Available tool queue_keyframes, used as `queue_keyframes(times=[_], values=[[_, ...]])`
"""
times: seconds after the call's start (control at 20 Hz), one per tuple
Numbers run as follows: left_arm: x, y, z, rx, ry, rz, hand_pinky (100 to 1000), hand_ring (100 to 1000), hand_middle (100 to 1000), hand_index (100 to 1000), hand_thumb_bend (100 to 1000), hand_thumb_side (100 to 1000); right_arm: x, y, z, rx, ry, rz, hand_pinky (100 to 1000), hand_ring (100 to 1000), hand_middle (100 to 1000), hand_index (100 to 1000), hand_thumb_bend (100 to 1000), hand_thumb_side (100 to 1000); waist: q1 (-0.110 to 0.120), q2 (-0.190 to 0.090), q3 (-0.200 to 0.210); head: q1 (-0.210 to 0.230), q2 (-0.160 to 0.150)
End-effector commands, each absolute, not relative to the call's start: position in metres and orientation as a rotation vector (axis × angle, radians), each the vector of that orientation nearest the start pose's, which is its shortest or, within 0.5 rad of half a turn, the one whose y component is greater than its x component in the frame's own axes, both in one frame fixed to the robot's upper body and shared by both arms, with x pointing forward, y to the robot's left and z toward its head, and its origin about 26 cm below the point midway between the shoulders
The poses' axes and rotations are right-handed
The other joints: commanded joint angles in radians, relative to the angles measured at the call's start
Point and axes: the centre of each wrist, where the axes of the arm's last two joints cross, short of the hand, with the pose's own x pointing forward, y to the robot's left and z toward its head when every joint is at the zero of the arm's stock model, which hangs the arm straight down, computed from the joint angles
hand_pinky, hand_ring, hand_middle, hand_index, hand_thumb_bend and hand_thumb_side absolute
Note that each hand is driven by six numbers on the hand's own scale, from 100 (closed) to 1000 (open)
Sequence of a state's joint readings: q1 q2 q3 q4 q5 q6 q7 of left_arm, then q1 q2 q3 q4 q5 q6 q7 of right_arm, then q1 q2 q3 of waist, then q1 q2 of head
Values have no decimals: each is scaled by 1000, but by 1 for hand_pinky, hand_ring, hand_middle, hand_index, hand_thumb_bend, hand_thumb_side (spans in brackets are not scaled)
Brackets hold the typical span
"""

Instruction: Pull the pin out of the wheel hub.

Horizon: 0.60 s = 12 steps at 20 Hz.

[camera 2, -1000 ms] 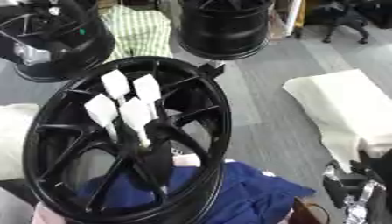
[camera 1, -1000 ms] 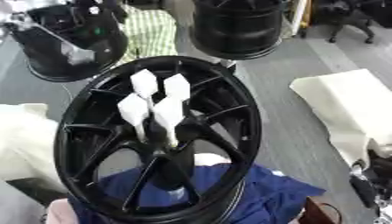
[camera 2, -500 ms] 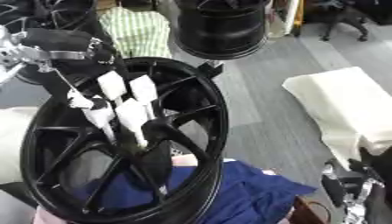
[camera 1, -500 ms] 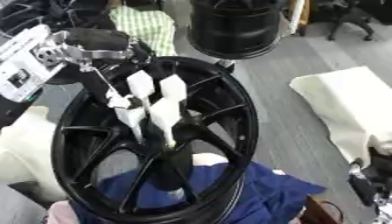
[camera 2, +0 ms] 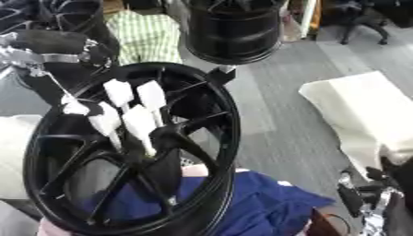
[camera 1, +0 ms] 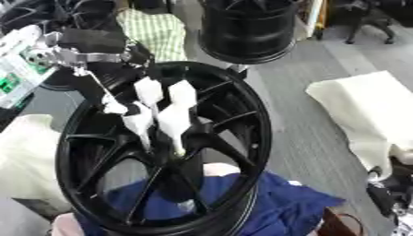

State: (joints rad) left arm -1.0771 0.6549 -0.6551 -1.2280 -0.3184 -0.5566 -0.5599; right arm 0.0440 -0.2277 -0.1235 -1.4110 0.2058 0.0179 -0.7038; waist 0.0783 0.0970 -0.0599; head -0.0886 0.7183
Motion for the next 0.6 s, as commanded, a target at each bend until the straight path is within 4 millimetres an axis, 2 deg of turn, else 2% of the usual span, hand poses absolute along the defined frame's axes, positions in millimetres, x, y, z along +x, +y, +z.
queue_keyframes(times=[0.05,0.6], values=[[441,220,276,-258,1376,2802,348,229,655,806,397,303,253,-354,-37,-1047,-1402,-246,366,504,638,710,249,264,-3,-15,2,-2,-11],[441,225,256,-204,1305,2870,333,219,640,793,378,297,253,-355,-36,-1050,-1406,-243,367,504,638,710,250,264,2,-15,1,-1,-12]])
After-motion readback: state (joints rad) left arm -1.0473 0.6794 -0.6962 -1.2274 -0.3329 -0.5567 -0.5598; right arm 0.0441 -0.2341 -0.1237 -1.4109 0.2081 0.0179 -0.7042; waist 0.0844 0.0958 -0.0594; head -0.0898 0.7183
